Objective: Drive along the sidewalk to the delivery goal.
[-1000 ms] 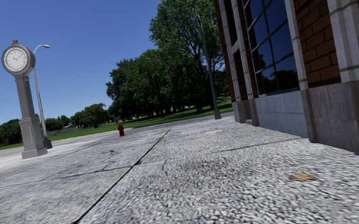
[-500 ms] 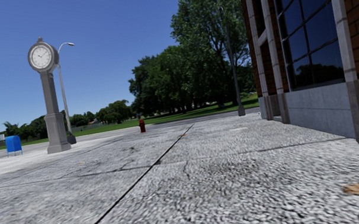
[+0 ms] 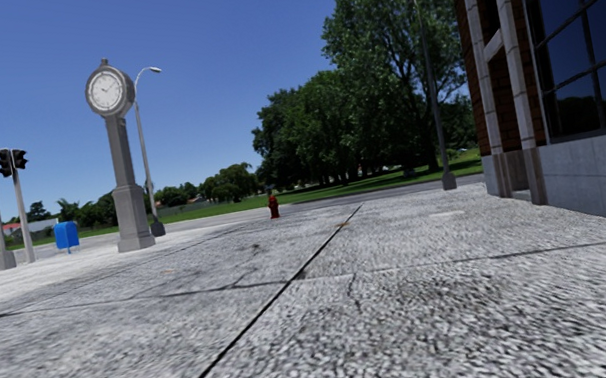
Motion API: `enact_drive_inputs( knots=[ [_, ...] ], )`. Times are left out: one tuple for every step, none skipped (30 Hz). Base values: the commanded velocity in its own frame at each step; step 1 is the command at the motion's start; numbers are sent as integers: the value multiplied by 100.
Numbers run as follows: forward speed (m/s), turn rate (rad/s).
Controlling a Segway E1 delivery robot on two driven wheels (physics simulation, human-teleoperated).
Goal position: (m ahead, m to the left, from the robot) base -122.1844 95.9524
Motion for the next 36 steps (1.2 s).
enact_drive_inputs(
  knots=[
    [66, 39],
    [67, 39],
    [68, 39],
    [70, 39],
    [72, 39],
    [72, 39],
    [72, 39],
    [72, 39],
    [72, 39],
    [72, 39],
    [72, 39],
    [72, 39],
    [72, 39],
    [72, 39],
    [72, 39],
    [72, 39],
    [72, 39],
    [72, 39],
    [72, 39],
    [72, 39],
    [72, 39],
    [72, 39],
    [72, 39],
    [72, 39],
    [72, 40],
    [72, 40],
    [72, 40],
    [72, 40],
    [72, 40],
    [72, 40],
    [72, 40],
    [72, 40],
    [72, 40],
    [72, 40],
    [72, 40],
    [72, 40]
  ],
)
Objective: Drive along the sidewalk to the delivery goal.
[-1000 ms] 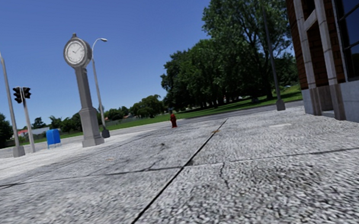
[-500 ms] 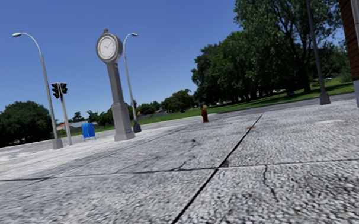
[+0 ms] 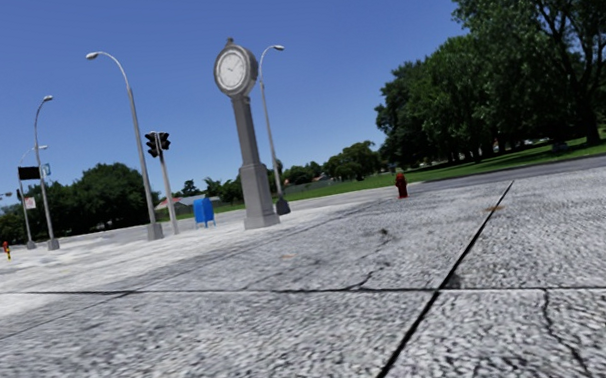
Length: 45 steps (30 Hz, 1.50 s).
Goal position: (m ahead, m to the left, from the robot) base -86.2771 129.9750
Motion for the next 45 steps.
enact_drive_inputs(
  knots=[
    [72, 40],
    [72, 40],
    [72, 40],
    [72, 40],
    [72, 40],
    [72, 40],
    [72, 40],
    [72, 40],
    [73, 40],
    [73, 40],
    [73, 40],
    [73, 40],
    [73, 40],
    [73, 40],
    [74, 40],
    [75, 40],
    [75, 40],
    [76, 40],
    [77, 40],
    [78, 40],
    [79, 40],
    [79, 40],
    [79, 40],
    [79, 40],
    [79, 40],
    [79, 40],
    [79, 40],
    [79, 40],
    [79, 40],
    [79, 40],
    [79, 40],
    [79, 40],
    [79, 40],
    [79, 40],
    [79, 40],
    [79, 38],
    [79, 26],
    [79, 26],
    [79, 9],
    [79, 1],
    [79, 0],
    [79, 0],
    [79, 0],
    [79, 0],
    [79, 0]
  ],
)
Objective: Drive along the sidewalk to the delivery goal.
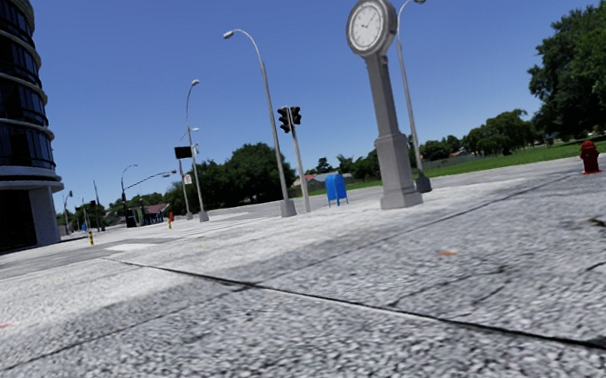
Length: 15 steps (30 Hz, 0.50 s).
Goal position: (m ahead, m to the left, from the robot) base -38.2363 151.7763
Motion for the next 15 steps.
enact_drive_inputs(
  knots=[
    [79, 0],
    [79, 0],
    [79, 0],
    [80, 0],
    [80, 0],
    [81, 0],
    [82, 0],
    [82, 0],
    [83, 0],
    [83, 0],
    [83, 0],
    [85, 0],
    [85, 0],
    [86, 0],
    [87, 0]
  ],
)
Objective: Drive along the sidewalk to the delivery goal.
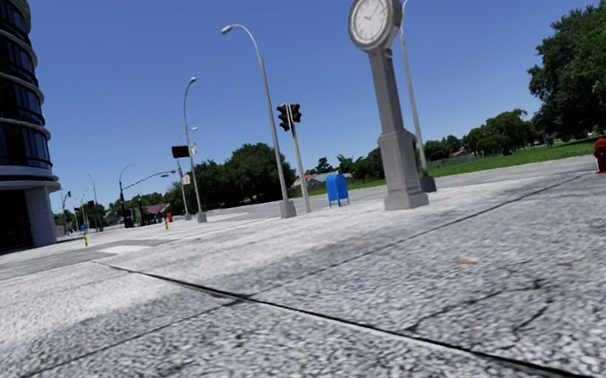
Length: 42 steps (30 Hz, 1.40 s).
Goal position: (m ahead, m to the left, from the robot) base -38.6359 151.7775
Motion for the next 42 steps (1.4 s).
enact_drive_inputs(
  knots=[
    [87, 0],
    [88, 0],
    [88, 0],
    [89, 0],
    [89, 0],
    [90, 0],
    [91, 0],
    [91, 0],
    [92, 0],
    [94, 0],
    [100, 0],
    [103, 0],
    [103, 0],
    [104, 0],
    [104, 0],
    [104, 0],
    [105, 0],
    [105, 0],
    [106, 0],
    [112, 0],
    [117, 0],
    [118, 0],
    [118, 0],
    [118, 0],
    [118, 0],
    [118, 0],
    [118, 0],
    [118, 0],
    [118, 0],
    [118, 0],
    [118, 0],
    [118, 0],
    [118, 0],
    [118, 0],
    [118, 0],
    [119, 0],
    [119, 0],
    [119, 0],
    [119, 0],
    [119, 0],
    [120, 0],
    [120, 0]
  ],
)
